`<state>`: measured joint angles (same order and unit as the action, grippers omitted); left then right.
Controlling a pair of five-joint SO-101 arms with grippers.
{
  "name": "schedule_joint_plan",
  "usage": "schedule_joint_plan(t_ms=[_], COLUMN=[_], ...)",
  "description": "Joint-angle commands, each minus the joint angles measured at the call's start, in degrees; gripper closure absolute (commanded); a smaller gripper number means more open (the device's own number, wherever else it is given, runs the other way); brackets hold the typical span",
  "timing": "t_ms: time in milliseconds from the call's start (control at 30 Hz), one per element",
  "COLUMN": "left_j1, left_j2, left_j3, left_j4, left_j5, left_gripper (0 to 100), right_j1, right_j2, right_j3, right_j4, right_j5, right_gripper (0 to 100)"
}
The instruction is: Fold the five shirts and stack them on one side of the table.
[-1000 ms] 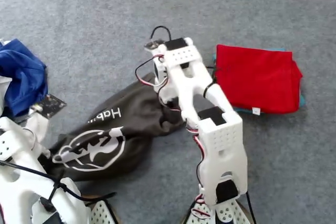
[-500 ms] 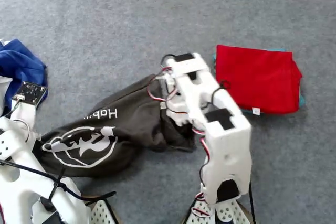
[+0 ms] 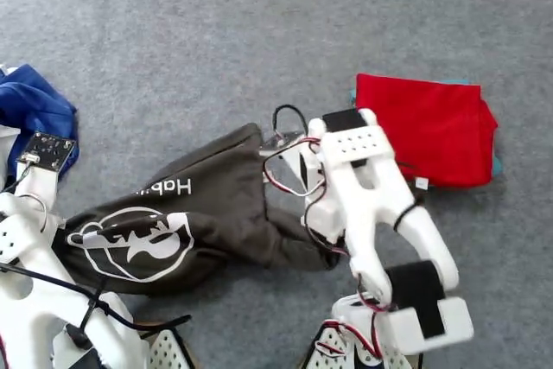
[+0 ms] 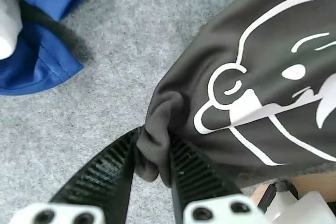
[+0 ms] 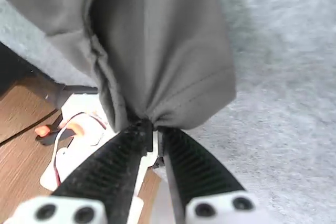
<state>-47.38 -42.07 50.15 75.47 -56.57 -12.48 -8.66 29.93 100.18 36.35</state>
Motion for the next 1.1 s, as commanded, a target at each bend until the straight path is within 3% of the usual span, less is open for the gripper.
schedule_joint_plan(t_ms=[0,133,333,467,567,700,900,1067], left_j1=[-0.48,-0.75,0.13,1.80,2.68,7.25,30.99,44.00], left_j2=[-0.97,-1.14,-0.62,-0.53,-0.53,0.62,16.26,36.66], left_j3=[-2.59,-4.00,-12.70,-19.03,-27.30,-40.57,-50.86,-56.84], left_j4=[-0.35,2.64,11.96,16.00,24.70,23.30,22.15,15.03], left_j5=[0.00,-4.22,-5.10,-6.15,-14.24,-0.09,31.74,45.36], left_gripper=[97,95,80,73,72,72,73,73], right_j1=[2.46,8.26,19.16,20.75,20.84,23.74,29.10,28.84], right_j2=[-4.00,-4.53,-4.53,-4.53,-4.53,-4.44,-4.26,-4.44], right_j3=[-2.24,-0.57,-0.48,-0.40,-0.48,-1.19,-4.00,-4.62], right_j4=[0.97,1.05,1.05,0.88,0.70,0.18,-0.09,-0.62], right_j5=[2.29,8.35,19.87,22.77,23.56,25.23,26.37,21.98], right_gripper=[96.6,96.6,96.6,96.6,96.6,96.6,96.6,96.6])
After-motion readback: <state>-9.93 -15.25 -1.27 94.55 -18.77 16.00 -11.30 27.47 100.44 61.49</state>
